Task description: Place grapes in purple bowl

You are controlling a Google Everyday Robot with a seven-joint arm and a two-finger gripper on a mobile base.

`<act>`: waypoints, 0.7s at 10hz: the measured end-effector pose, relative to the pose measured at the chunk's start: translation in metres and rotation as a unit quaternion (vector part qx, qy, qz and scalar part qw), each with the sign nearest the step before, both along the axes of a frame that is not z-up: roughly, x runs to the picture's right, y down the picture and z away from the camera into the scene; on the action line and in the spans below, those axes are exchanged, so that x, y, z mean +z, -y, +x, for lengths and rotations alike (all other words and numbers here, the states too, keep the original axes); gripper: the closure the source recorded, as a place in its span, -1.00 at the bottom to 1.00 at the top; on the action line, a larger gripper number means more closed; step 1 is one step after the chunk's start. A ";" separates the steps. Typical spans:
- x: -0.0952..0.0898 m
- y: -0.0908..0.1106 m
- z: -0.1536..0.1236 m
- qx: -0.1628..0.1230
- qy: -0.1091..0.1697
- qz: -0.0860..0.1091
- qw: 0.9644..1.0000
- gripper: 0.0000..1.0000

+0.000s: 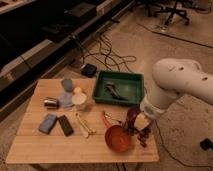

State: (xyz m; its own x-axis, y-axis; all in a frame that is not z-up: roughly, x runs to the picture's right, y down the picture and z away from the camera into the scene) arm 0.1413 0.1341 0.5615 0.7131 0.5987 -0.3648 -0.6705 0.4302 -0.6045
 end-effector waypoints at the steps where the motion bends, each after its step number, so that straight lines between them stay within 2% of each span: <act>1: 0.002 0.001 0.000 0.001 0.000 -0.001 1.000 1.00; 3: 0.010 0.007 0.011 0.018 -0.013 -0.002 1.000 1.00; 5: 0.028 0.020 0.037 0.046 -0.030 -0.006 0.998 1.00; 7: 0.055 0.037 0.074 0.077 -0.049 -0.014 0.996 1.00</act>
